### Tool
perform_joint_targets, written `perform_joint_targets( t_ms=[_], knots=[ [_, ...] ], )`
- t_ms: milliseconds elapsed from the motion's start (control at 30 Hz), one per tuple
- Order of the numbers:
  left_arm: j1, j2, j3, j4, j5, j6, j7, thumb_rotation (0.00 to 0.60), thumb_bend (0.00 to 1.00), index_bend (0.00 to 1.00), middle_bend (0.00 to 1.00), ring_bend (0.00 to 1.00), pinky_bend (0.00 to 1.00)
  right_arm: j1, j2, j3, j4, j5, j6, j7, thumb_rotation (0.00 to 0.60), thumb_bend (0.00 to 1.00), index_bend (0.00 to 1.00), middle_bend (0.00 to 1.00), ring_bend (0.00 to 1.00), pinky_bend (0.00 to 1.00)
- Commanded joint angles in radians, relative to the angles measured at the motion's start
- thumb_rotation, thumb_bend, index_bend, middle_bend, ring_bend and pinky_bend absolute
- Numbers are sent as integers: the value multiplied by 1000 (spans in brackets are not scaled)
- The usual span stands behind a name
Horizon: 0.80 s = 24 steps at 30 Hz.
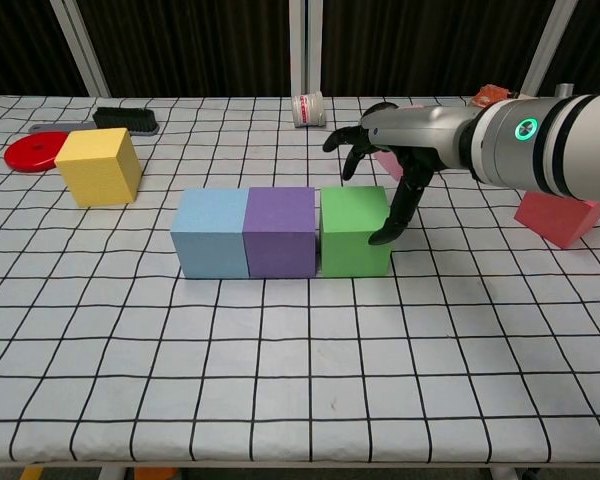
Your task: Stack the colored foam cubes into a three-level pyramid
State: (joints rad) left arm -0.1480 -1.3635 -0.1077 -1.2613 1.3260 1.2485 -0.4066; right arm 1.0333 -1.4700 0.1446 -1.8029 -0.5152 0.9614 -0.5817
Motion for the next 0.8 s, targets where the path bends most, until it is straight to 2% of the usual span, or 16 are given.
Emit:
perform_joint_targets(
  t_ms=[33,300,800],
  knots=[
    [0,0,1,3,0,0,1,600,158,158,148,45,120,1,-14,-4,12,-16,8,3,600,95,0,209,0,0],
    [-1,-5,2,10,0,0,18,600,158,158,148,34,120,-1,-32,-6,28,-25,26,5,600,123,0,307,0,0],
    [-2,-3,4,4,2,-5,14,600,157,158,148,34,120,-11,-25,-1,14,-45,24,24,600,127,0,325,0,0]
  ],
)
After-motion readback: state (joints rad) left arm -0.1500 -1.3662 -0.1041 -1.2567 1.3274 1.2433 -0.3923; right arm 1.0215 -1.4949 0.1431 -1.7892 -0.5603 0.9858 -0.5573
